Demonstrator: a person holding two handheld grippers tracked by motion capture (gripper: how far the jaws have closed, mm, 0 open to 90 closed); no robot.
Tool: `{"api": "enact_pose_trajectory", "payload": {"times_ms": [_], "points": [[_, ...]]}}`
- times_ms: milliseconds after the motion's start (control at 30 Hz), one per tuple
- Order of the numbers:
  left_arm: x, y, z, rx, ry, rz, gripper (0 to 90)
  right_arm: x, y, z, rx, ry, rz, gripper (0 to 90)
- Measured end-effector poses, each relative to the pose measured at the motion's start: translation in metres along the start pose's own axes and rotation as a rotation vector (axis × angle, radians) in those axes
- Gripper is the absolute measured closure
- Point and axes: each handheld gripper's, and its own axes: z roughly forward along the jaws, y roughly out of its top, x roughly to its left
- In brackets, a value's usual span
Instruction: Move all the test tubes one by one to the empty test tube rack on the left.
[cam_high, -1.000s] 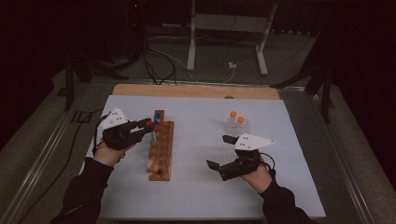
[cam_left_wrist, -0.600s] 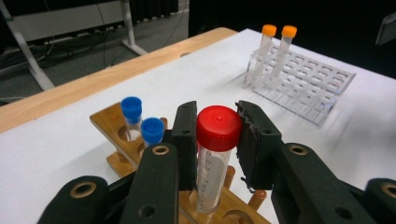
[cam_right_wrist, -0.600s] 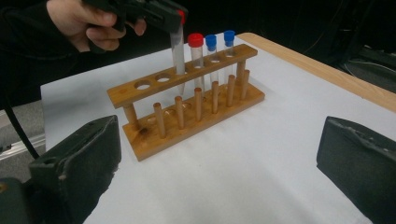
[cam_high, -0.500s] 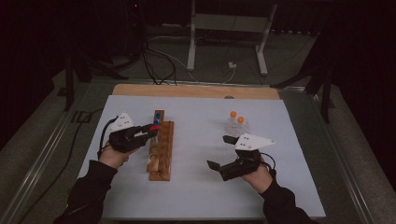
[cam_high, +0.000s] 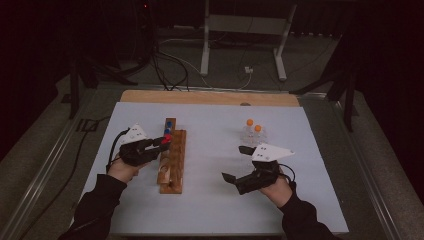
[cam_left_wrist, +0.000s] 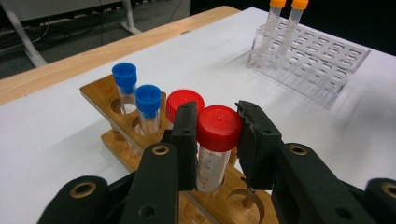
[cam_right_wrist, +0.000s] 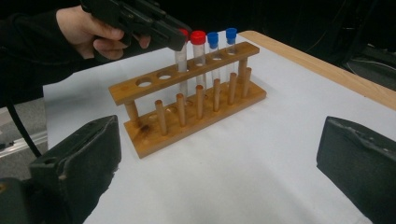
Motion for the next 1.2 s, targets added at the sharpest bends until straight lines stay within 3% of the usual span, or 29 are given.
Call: {"api": "enact_pose_trajectory", "payload": {"times_ms": [333,400,600,700,800,933,1033,1200], "points": [[0.002,-0.002,-0.001,0.003,-0.019,-0.011,70.6,-0.001,0.001,-0.001,-0.003,0.000,-0.004,0.3],[0.001,-0.002,-0.002,0.004,-0.047,-0.002,68.4,-0.001,0.001,-0.002,-0.008,-0.002,-0.003,0.3],[-0.005,0.004,-0.015,-0.053,-0.064,0.000,41.6,-0.007,0.004,-0.009,-0.025,-0.027,-0.010,0.3],[-0.010,0.007,-0.023,-0.092,-0.076,0.005,31.2,-0.013,0.006,-0.015,-0.041,-0.059,-0.020,0.3],[-0.016,0.010,-0.030,-0.101,-0.073,0.010,18.7,-0.022,0.008,-0.024,-0.054,-0.093,-0.021,0.3],[-0.022,0.009,-0.035,-0.106,-0.070,0.007,9.3,-0.038,0.009,-0.036,-0.063,-0.138,0.008,0.3],[-0.025,0.006,-0.039,-0.107,-0.106,0.018,1.7,-0.050,0.007,-0.039,-0.053,-0.176,0.026,0.3],[-0.028,0.002,-0.045,-0.115,-0.129,0.000,1.7,-0.072,-0.005,-0.038,-0.039,-0.219,0.091,0.3]]}}
